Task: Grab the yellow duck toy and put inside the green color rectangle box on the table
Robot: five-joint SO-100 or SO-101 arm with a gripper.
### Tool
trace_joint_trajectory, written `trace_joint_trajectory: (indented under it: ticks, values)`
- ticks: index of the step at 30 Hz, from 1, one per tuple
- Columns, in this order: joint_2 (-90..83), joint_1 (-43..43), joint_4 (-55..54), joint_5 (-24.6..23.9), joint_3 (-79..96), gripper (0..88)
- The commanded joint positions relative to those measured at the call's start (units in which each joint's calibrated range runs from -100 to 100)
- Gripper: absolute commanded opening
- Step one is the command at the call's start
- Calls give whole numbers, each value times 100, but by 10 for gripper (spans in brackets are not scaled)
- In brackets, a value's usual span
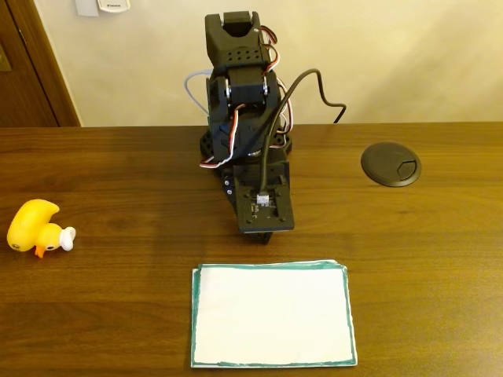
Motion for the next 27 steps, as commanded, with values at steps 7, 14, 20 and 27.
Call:
trace_joint_trajectory:
  ticks: [7, 14, 20, 27]
  values:
    - [-10, 241, 16, 5, 11, 8]
    - [-10, 163, 16, 5, 11, 8]
    - [-10, -108, 75, -147, -208, 9]
    - [531, 372, 535, -176, -2038, 95]
